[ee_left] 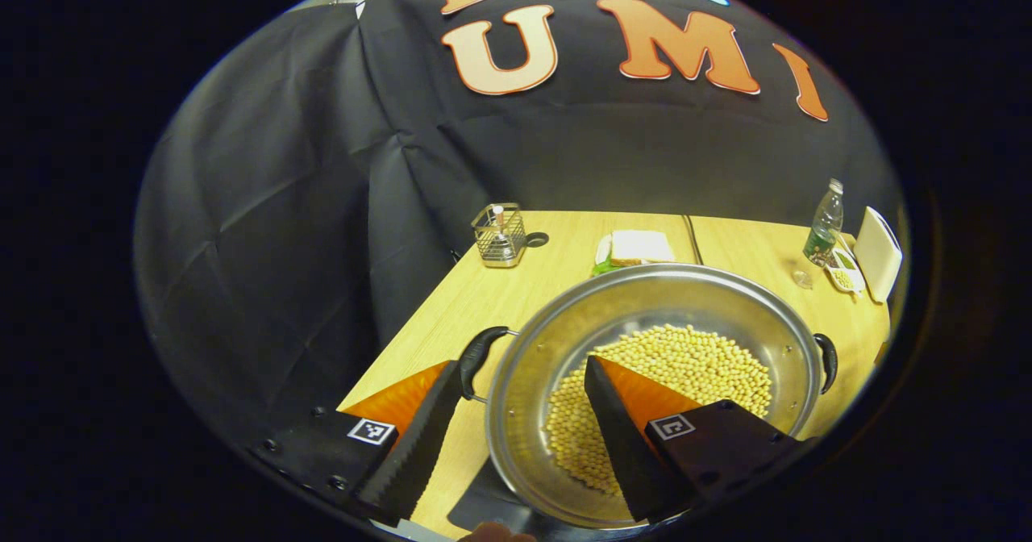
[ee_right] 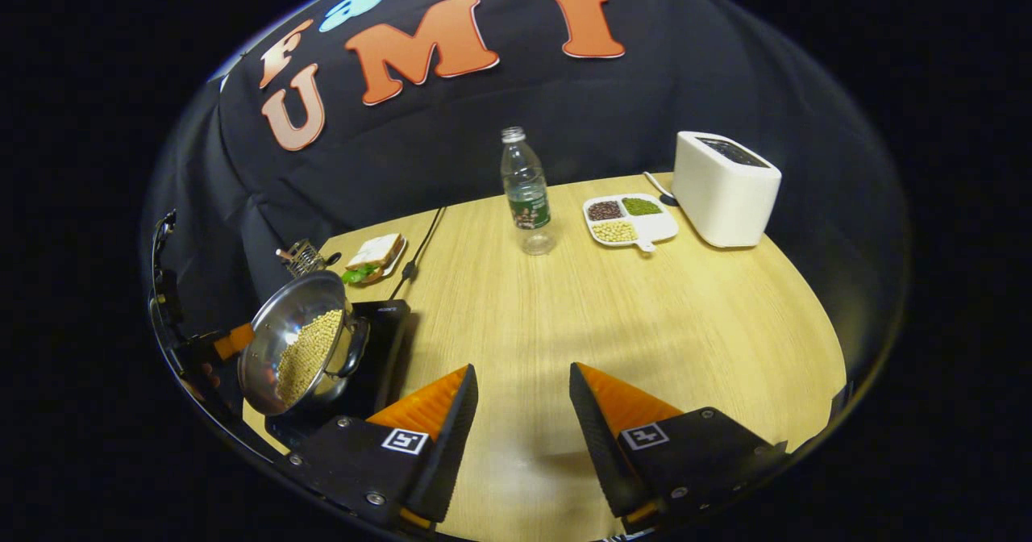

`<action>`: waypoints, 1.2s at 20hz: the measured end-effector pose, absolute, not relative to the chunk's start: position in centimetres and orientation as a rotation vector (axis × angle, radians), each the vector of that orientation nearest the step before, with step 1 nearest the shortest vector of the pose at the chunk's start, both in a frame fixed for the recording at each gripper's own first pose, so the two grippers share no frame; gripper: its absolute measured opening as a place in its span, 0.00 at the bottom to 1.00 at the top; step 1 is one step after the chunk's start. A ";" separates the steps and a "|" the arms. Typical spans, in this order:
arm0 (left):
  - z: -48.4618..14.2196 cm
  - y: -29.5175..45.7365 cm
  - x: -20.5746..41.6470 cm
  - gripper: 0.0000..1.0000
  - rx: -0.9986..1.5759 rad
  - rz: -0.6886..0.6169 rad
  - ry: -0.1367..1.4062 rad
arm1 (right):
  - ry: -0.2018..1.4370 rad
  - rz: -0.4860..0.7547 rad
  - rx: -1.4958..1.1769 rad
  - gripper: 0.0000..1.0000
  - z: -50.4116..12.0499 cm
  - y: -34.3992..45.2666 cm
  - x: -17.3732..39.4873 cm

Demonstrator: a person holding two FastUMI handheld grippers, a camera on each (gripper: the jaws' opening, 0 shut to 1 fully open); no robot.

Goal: First push the handle of the pot to place it horizontally, then grasp the pot with both hands and set it on the induction cooktop.

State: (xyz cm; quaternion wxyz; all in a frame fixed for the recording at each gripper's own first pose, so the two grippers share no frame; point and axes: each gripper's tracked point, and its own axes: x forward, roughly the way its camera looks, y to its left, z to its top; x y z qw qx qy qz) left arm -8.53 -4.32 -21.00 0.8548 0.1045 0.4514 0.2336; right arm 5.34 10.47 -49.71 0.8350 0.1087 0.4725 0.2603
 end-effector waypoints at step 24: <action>14.8 -39.4 1.2 0.98 0.131 0.251 0.366 | 0.440 0.505 0.287 0.92 -33.1 -1.2 15.5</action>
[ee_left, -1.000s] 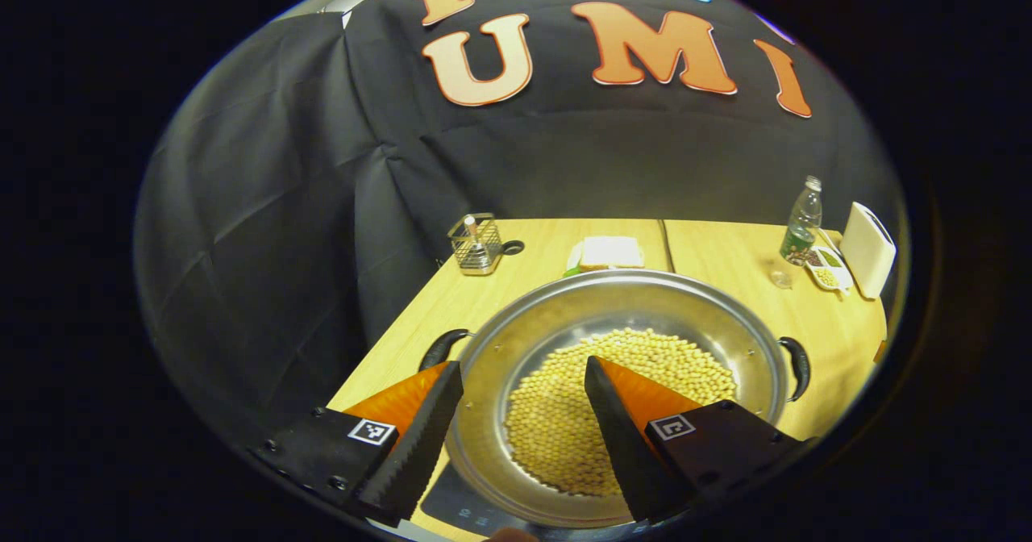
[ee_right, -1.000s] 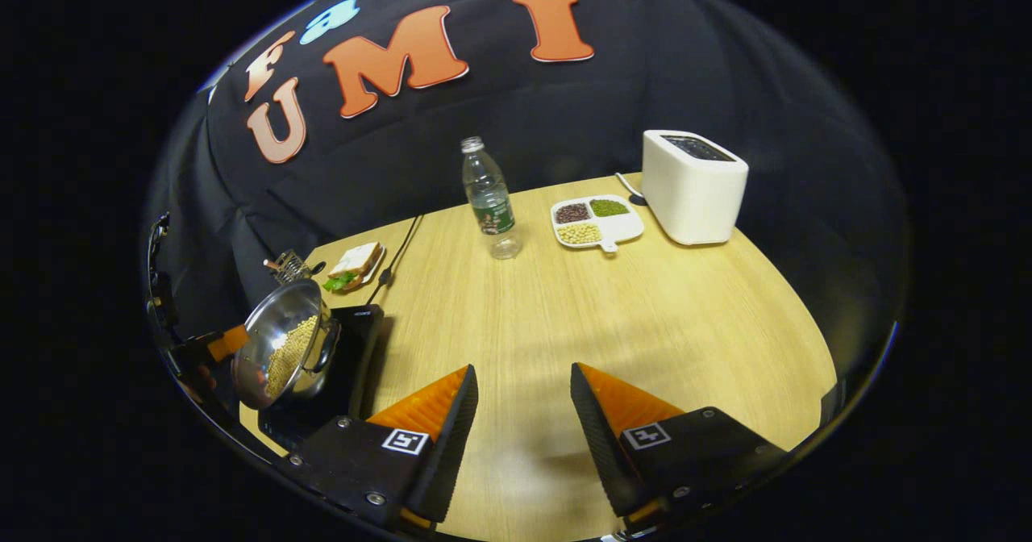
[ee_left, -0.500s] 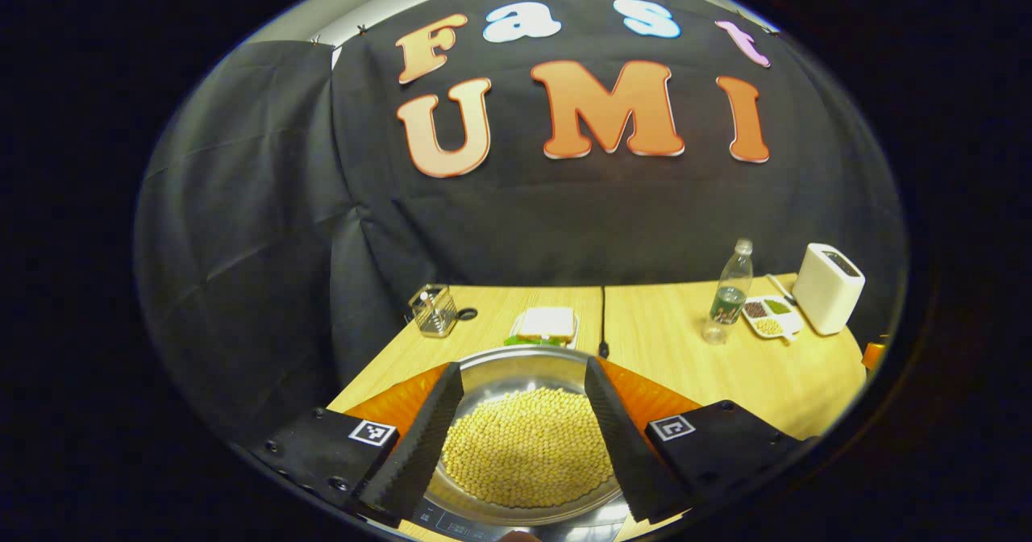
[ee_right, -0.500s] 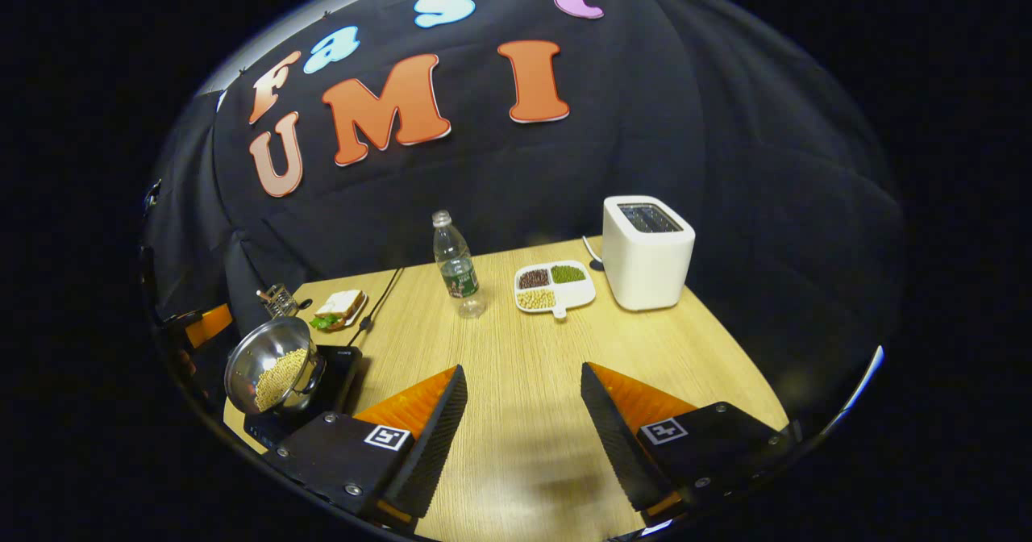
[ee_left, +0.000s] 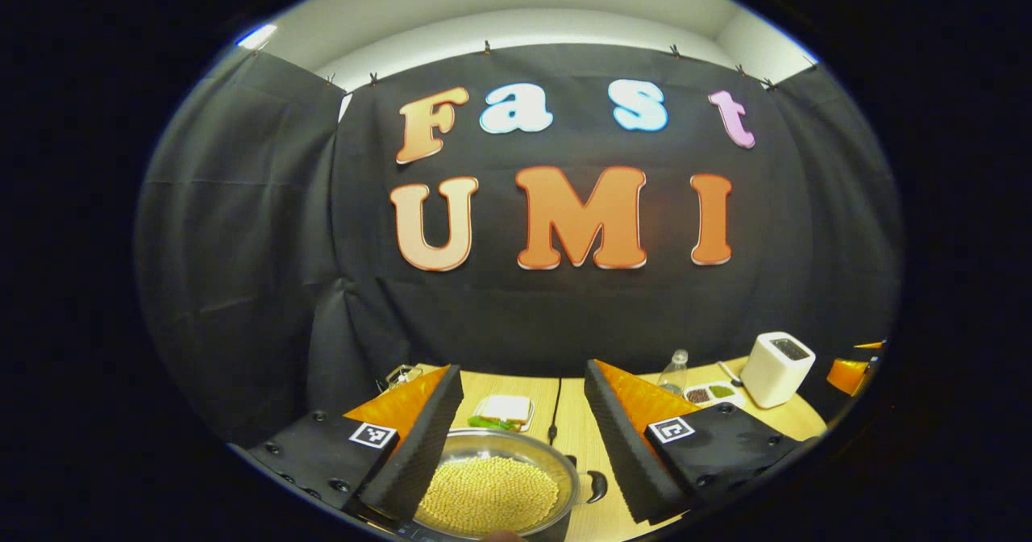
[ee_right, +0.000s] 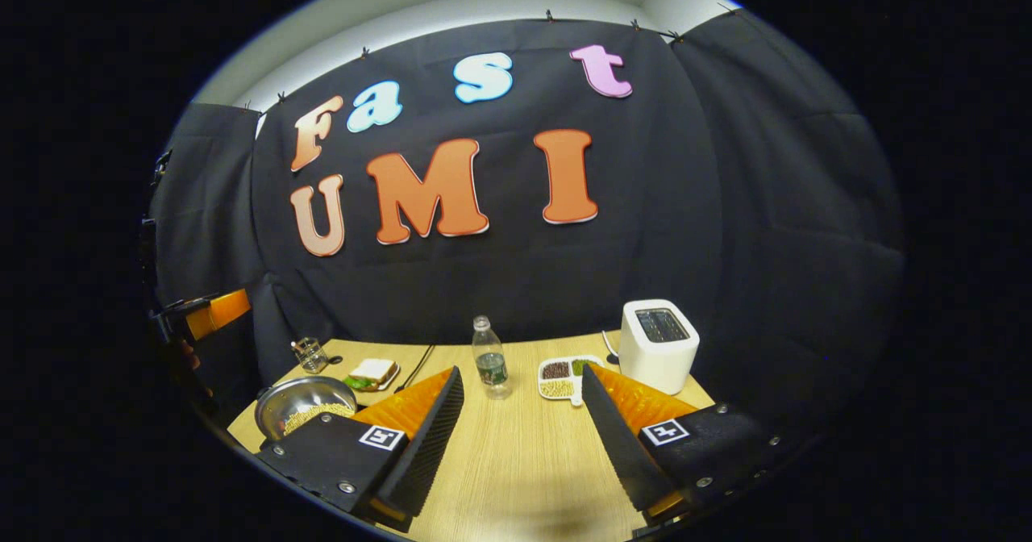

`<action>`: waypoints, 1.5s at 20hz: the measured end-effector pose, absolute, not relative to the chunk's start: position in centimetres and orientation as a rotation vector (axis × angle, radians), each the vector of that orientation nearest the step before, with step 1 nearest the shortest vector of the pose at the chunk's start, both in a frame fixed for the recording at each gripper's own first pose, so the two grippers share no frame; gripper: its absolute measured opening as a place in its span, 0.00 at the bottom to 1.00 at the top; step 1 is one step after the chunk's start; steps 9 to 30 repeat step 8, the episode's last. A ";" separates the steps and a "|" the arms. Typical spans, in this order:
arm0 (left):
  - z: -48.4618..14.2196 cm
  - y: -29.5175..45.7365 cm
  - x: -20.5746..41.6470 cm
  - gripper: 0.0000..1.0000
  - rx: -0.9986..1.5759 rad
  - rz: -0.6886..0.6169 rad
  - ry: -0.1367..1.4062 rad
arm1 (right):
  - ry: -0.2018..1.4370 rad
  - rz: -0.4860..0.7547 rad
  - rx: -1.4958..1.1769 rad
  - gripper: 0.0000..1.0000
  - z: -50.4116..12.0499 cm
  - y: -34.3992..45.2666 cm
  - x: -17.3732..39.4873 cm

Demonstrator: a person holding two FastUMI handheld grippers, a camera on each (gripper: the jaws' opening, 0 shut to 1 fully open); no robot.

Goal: First push the handle of the pot to place it horizontally, then grasp the pot with both hands and set it on the induction cooktop.

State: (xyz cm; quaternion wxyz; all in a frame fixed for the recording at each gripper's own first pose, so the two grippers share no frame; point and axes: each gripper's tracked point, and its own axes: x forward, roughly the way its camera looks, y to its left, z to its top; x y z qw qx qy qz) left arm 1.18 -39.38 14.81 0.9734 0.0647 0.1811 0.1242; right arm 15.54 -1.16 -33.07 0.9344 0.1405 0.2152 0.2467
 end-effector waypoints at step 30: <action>23.0 -39.6 1.8 0.96 0.071 0.263 0.161 | 0.189 0.532 0.294 0.92 -23.3 -2.7 16.3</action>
